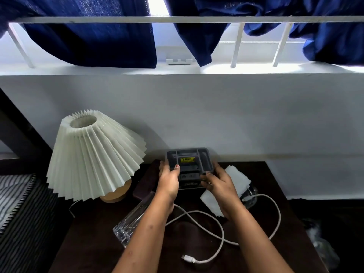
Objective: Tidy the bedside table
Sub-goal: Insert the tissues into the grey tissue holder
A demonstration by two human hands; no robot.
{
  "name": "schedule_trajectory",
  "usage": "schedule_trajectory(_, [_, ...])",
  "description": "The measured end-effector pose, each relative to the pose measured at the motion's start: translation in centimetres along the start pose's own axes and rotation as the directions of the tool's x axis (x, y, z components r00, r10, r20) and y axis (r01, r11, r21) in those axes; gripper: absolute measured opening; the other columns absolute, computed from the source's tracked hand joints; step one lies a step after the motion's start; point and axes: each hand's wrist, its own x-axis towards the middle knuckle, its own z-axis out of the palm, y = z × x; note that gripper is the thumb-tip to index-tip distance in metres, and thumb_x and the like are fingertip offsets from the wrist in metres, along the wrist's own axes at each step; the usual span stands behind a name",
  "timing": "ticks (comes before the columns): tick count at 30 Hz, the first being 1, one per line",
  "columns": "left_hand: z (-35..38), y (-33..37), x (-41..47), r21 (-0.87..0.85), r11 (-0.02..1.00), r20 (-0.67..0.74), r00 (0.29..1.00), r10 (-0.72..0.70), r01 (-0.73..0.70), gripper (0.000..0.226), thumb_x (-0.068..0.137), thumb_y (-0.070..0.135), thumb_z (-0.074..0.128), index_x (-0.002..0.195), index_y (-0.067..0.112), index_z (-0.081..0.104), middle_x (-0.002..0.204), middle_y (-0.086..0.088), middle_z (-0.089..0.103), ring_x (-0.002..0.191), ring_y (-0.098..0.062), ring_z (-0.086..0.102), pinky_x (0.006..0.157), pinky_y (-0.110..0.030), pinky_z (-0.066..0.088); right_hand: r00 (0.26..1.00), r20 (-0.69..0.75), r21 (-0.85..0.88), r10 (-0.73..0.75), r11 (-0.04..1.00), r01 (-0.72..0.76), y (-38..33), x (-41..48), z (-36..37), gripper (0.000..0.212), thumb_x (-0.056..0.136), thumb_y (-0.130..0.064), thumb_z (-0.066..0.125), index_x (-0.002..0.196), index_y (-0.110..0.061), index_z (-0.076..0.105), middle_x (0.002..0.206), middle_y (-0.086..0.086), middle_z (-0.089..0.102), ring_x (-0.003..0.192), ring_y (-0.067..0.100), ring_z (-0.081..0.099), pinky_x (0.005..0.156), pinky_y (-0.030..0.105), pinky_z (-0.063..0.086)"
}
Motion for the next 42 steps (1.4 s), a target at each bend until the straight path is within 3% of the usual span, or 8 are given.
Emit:
schedule_trajectory(5, [0.3, 2.3, -2.2, 0.324, 0.933, -0.064, 0.980, 0.189, -0.159, 0.057, 0.097, 0.019, 0.043, 0.149, 0.012, 0.019, 0.160, -0.002, 0.005, 0.148, -0.017, 0.002, 0.118, -0.029, 0.004, 0.938, -0.328, -0.597, -0.115, 0.794, -0.112, -1.4, -0.5, -3.5, 0.040, 0.091, -0.013, 0.045, 0.129, -0.023, 0.051, 0.117, 0.009, 0.064, 0.105, 0.030, 0.061, 0.077, 0.028, 0.043])
schedule_trajectory(8, [0.9, 2.7, -3.5, 0.487, 0.825, -0.107, 0.918, 0.381, -0.286, 0.046, 0.092, 0.012, 0.050, 0.137, 0.008, 0.042, 0.149, -0.012, 0.033, 0.138, -0.025, 0.029, 0.111, -0.027, 0.022, 0.932, -0.361, -0.804, -0.039, 0.518, -0.290, -2.1, -1.4, -5.6, 0.040, 0.091, -0.023, 0.042, 0.131, -0.028, 0.046, 0.125, 0.012, 0.059, 0.110, 0.034, 0.057, 0.078, 0.035, 0.045])
schedule_trajectory(11, [2.1, 2.9, -4.8, 0.551, 0.740, -0.056, 0.869, 0.493, -0.385, 0.025, 0.089, 0.011, 0.050, 0.113, 0.011, 0.058, 0.112, -0.007, 0.063, 0.103, -0.020, 0.057, 0.084, -0.026, 0.041, 0.935, -0.341, -0.833, 0.095, 0.431, -0.347, -1.7, -1.5, -5.9, 0.048, 0.092, -0.038, 0.042, 0.139, -0.033, 0.033, 0.136, 0.012, 0.049, 0.119, 0.034, 0.052, 0.086, 0.039, 0.045])
schedule_trajectory(14, [3.3, 2.6, -5.8, 0.585, 0.697, 0.109, 0.892, 0.439, -0.415, 0.014, 0.090, 0.017, 0.049, 0.099, 0.016, 0.060, 0.092, -0.002, 0.069, 0.082, -0.015, 0.063, 0.069, -0.026, 0.046, 0.924, -0.353, -0.780, 0.145, 0.500, -0.376, -0.7, -0.9, -5.9, 0.059, 0.088, -0.043, 0.048, 0.142, -0.038, 0.025, 0.138, 0.013, 0.047, 0.119, 0.034, 0.051, 0.085, 0.040, 0.045])
schedule_trajectory(25, [4.2, 0.6, -4.9, 0.527, 0.830, 0.208, 0.974, 0.083, -0.184, 0.022, 0.090, 0.026, 0.052, 0.107, 0.018, 0.065, 0.107, 0.000, 0.065, 0.102, -0.016, 0.058, 0.081, -0.024, 0.042, 0.910, -0.413, -0.187, 0.019, 0.977, -0.106, -2.2, -0.7, -5.9, 0.074, 0.077, -0.005, 0.069, 0.138, -0.025, 0.034, 0.130, 0.015, 0.053, 0.103, 0.025, 0.056, 0.081, 0.032, 0.046])
schedule_trajectory(32, [4.1, 1.7, -4.3, 0.045, 0.992, 0.221, 0.970, 0.104, -0.117, 0.013, 0.092, 0.021, 0.053, 0.104, 0.022, 0.058, 0.102, -0.002, 0.068, 0.097, -0.017, 0.064, 0.090, -0.037, 0.052, 0.989, -0.126, 0.126, -0.072, 0.988, 0.088, -5.0, -1.4, -5.4, 0.089, 0.077, 0.007, 0.065, 0.145, -0.027, 0.017, 0.095, 0.005, 0.065, 0.087, 0.018, 0.065, 0.082, 0.038, 0.053])
schedule_trajectory(35, [4.0, 2.6, -4.3, -0.221, 0.973, 0.215, 0.970, 0.111, -0.062, 0.019, 0.090, 0.011, 0.055, 0.108, 0.017, 0.052, 0.086, -0.001, 0.070, 0.075, -0.008, 0.068, 0.065, -0.022, 0.056, 0.996, -0.011, 0.173, -0.093, 0.981, 0.094, -5.4, -1.6, -5.1, 0.082, 0.078, 0.007, 0.063, 0.143, -0.026, 0.025, 0.092, 0.004, 0.070, 0.082, 0.016, 0.069, 0.077, 0.034, 0.056])
schedule_trajectory(42, [3.1, 2.8, -4.1, -0.109, 0.964, -0.059, 0.969, 0.238, -0.244, 0.021, 0.079, 0.005, 0.070, 0.080, 0.021, 0.057, 0.086, -0.009, 0.068, 0.079, -0.021, 0.063, 0.073, -0.039, 0.055, 0.993, 0.013, -0.062, -0.114, 0.991, 0.115, -5.0, -1.8, -3.9, 0.054, 0.075, 0.000, 0.071, 0.124, -0.008, 0.051, 0.083, 0.003, 0.073, 0.076, 0.015, 0.070, 0.063, 0.025, 0.056])
